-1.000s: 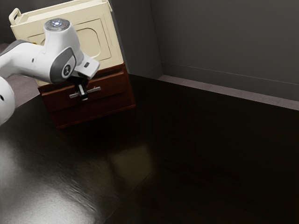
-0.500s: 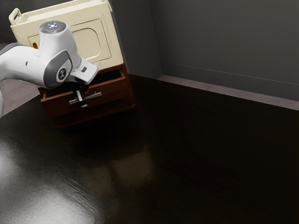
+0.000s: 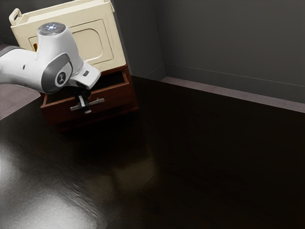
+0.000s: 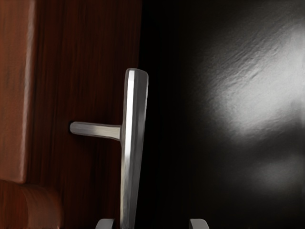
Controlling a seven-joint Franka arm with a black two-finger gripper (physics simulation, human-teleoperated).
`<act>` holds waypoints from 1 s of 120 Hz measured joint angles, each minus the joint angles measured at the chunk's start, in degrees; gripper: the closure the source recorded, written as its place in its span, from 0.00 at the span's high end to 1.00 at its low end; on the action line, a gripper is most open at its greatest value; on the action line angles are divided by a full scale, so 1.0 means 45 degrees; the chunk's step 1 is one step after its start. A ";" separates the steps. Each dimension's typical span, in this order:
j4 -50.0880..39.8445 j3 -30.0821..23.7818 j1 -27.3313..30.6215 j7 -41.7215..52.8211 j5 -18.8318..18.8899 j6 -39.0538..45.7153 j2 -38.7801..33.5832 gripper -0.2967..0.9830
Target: Pull the drawer handle with one arm to open the drawer
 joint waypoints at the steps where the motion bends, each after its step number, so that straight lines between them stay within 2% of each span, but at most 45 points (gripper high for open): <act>1: -0.0020 -0.0003 0.0001 0.0002 -0.0006 0.0003 -0.0016 0.33; 120: -0.2003 -0.0294 -0.0001 0.0214 -0.0163 0.0103 -0.1799 0.31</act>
